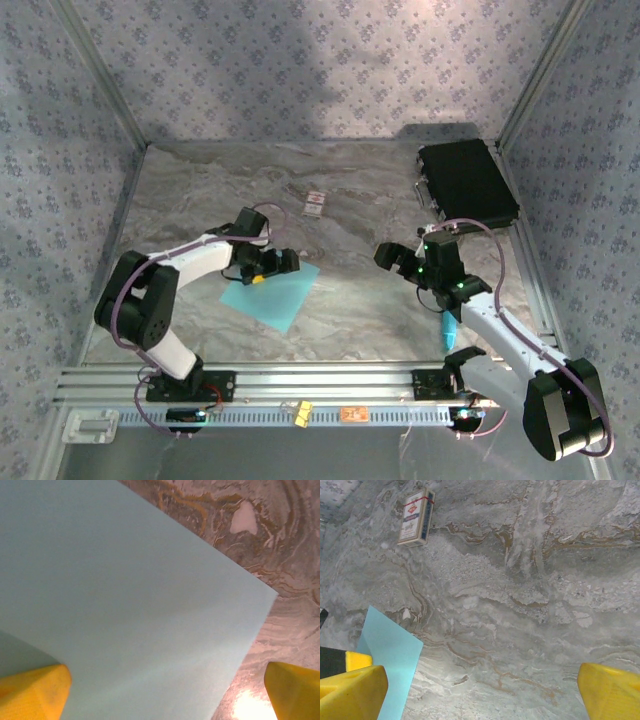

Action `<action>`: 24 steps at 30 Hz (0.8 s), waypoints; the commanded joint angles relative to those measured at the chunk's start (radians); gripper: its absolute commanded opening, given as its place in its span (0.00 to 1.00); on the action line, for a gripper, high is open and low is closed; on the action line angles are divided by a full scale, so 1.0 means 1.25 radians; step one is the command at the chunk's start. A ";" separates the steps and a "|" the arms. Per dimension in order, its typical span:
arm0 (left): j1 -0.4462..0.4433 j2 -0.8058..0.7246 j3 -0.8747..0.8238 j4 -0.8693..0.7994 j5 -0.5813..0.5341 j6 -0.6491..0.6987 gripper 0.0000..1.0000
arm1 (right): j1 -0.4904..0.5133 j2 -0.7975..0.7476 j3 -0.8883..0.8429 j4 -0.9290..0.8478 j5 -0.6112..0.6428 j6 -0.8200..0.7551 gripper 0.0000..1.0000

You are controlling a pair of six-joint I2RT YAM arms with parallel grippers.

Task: Fold a paper plane with a square sheet of paper (pick it up from the middle)
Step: Move the square sheet of paper to the center of the table.

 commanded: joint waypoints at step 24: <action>-0.199 -0.038 0.086 0.051 -0.252 -0.270 1.00 | -0.061 0.034 0.025 -0.026 -0.107 -0.020 0.99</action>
